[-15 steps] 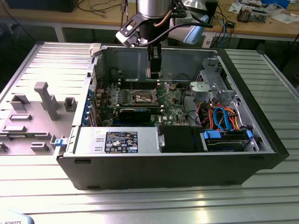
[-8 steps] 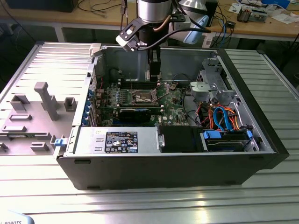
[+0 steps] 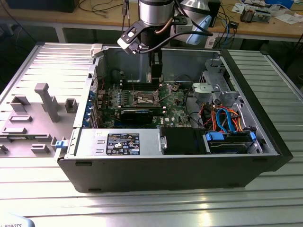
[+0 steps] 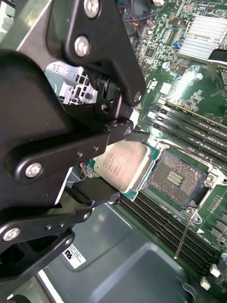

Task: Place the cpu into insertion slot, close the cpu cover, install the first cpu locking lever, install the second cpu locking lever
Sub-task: 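Place the cpu into insertion slot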

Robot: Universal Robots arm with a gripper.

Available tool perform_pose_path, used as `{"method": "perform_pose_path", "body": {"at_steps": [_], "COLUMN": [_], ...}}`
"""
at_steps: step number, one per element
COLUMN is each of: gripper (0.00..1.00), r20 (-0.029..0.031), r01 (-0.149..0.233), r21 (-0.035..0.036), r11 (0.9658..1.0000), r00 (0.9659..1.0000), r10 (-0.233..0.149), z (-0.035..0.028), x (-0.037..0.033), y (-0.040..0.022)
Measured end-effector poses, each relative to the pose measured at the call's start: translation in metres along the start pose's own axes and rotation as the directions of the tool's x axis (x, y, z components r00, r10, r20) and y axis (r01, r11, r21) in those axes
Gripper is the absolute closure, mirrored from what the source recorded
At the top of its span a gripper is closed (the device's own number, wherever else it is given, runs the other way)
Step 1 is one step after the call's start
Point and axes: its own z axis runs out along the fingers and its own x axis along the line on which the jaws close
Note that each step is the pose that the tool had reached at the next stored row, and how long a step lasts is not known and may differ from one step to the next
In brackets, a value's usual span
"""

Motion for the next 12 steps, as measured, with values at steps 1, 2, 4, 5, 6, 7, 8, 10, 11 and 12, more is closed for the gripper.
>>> {"method": "perform_pose_path", "body": {"at_steps": [1,2,4,5,6,7,8,10,11,12], "gripper": [0.46,0.46,0.46,0.46,0.46,0.46,0.46,0.46,0.46,0.46], "r20": [0.0003,0.0003,0.0002,0.0003,0.0002,0.0001,0.0001,0.0002,0.0003,0.0004], "r01": [0.0,0.001,0.003,0.003,0.003,0.003,0.003,0.003,0.003,0.003], "r21": [0.0001,0.0003,0.0006,0.0006,0.0006,0.0006,0.0006,0.0008,0.0008,0.0008], "r11": [1.0,1.0,1.0,1.0,1.0,1.0,1.0,1.0,1.0,1.0], "r00": [1.0,1.0,1.0,1.0,1.0,1.0,1.0,1.0,1.0,1.0], "r10": [0.0,-0.001,-0.003,-0.003,-0.003,-0.003,-0.003,-0.003,-0.003,-0.003], "z": [0.0012,0.0024,0.0053,0.0069,0.0084,0.01,0.0113,0.0124,0.0125,0.0125], "x": [-0.0001,-0.0001,-0.0002,-0.0002,-0.0002,-0.0003,-0.0003,-0.0003,-0.0003,-0.0003], "y": [-0.0002,-0.0006,-0.0013,-0.0015,-0.0016,-0.0018,-0.0019,-0.002,-0.002,-0.0021]}}
